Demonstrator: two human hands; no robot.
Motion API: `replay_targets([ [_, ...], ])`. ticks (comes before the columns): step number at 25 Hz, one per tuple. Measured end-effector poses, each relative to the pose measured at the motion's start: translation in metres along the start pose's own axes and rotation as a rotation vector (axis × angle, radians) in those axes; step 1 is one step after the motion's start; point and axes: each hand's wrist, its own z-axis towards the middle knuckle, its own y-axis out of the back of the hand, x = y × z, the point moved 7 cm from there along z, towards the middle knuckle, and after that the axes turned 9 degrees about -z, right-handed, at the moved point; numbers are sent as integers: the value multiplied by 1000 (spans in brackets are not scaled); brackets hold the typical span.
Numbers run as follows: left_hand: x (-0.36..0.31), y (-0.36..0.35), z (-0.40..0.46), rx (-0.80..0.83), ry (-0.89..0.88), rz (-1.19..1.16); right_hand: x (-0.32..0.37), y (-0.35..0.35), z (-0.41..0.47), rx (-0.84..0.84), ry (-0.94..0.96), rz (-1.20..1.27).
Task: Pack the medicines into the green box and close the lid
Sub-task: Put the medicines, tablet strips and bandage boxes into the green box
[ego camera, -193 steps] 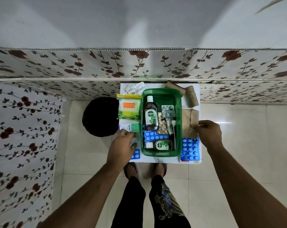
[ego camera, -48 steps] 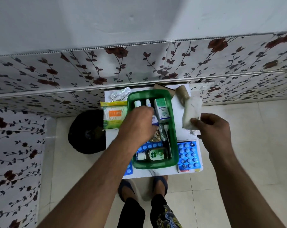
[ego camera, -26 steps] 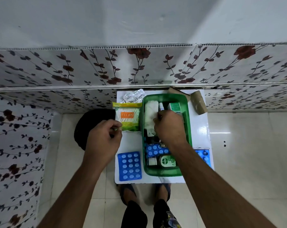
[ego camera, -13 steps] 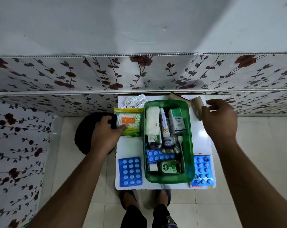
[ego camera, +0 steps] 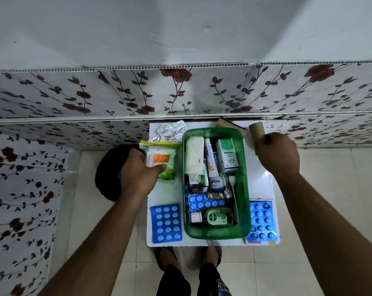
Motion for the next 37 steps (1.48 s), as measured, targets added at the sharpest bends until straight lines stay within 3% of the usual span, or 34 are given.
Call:
replay_targets([
  [4, -15, 55, -40, -78, -57, -264, -3, 35, -37, -92, 5, 181],
  [8, -56, 16, -112, 258, -136, -291, -10, 56, -78, -82, -27, 394],
  [15, -37, -85, -134, 391, -300, 340, -25, 59, -93, -33, -39, 539],
  [19, -43, -91, -141, 251, -701, 692, -26, 55, -95, 3, -19, 512],
  [22, -54, -94, -146, 202, -818, 836, -12, 54, -104, 40, 9, 513],
  [26, -68, -60, -133, 130, -789, 620, 29, 44, -120, 123, 114, 481],
  [30, -50, -1, -97, -12, -558, 173, 76, 19, -117, 100, 220, 84],
  [37, -29, 17, -76, 6, -605, 235, 101, -3, -108, -10, 350, -187],
])
